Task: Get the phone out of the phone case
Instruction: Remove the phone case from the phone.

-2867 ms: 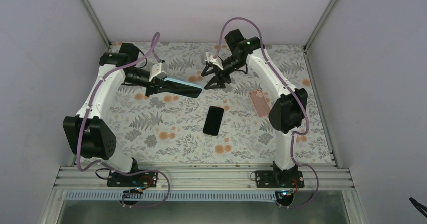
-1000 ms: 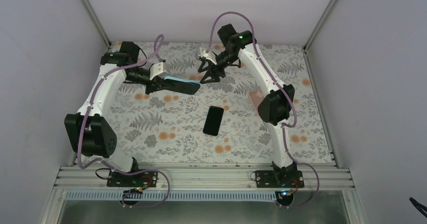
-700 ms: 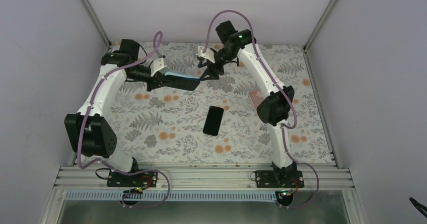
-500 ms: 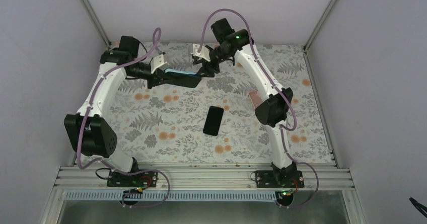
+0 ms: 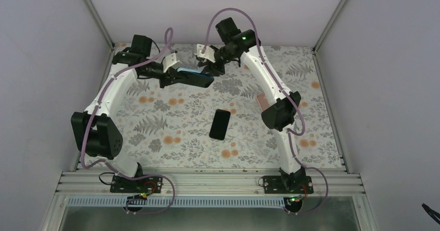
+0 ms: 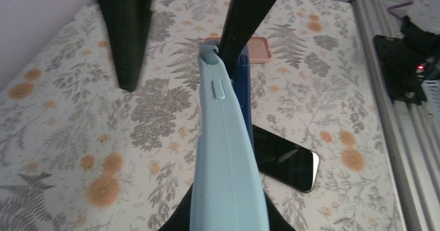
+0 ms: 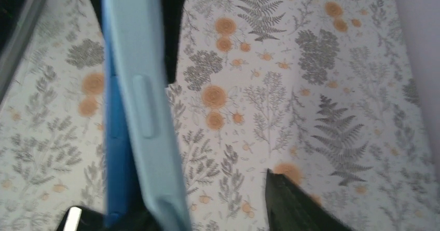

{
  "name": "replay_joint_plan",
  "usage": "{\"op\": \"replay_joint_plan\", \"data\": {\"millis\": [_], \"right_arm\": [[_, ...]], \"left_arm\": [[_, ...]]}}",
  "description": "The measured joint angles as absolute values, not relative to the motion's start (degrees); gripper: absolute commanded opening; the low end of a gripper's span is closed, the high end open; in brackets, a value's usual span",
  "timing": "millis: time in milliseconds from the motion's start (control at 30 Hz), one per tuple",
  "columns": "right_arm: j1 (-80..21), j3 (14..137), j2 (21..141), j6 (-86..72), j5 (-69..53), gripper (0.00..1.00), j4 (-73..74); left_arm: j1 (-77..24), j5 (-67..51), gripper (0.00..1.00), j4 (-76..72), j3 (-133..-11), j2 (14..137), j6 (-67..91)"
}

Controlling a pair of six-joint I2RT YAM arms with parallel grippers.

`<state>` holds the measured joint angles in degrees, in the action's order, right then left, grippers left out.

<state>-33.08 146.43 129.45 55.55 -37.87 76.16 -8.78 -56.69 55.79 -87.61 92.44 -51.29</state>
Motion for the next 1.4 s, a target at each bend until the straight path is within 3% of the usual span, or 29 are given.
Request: {"op": "replay_joint_plan", "data": {"millis": [33,233,333,400,433,533,600,733,967,1133,1400], "right_arm": [[-33.45,146.80,129.45,55.42,-36.51,0.05,76.09],[-34.57,147.15,128.62,53.58,-28.67,0.03,73.12],[-34.57,145.36,127.52,53.08,-27.51,0.03,71.59],[-34.57,144.51,127.04,53.04,-27.99,0.03,71.66],[-34.72,144.07,126.89,52.84,-28.64,0.03,71.72],[-36.03,142.54,126.82,52.38,-31.73,0.03,71.09],[-36.45,141.45,126.80,52.40,-34.22,0.03,72.14],[-34.35,141.03,126.17,51.57,-40.10,0.03,72.53],[-21.23,141.27,126.08,43.20,-40.14,0.03,67.31],[-17.34,142.15,126.08,30.39,-31.99,0.03,59.02],[-20.40,141.40,125.93,11.29,-12.29,0.03,48.42]], "left_arm": [[-9.10,-55.94,0.02,54.76,-87.79,92.66,-50.00],[-9.23,-52.95,0.04,56.45,-97.67,99.22,-49.36],[-9.34,-52.56,0.24,56.42,-98.39,99.55,-50.35],[-9.56,-51.09,0.58,56.05,-98.41,99.02,-49.54],[-9.61,-50.65,0.71,55.70,-98.70,98.89,-49.25],[-10.44,-50.26,0.92,53.54,-100.20,97.43,-48.31],[-10.70,-49.67,1.00,51.75,-102.00,95.70,-48.16],[-8.91,-46.24,1.00,49.93,-104.77,90.35,-49.17],[-9.89,-35.81,1.00,36.21,-101.75,79.07,-48.27],[-16.82,-23.59,1.00,20.32,-90.37,77.78,-45.50],[-33.47,-3.81,1.00,1.74,-81.19,90.08,-45.15]]}}
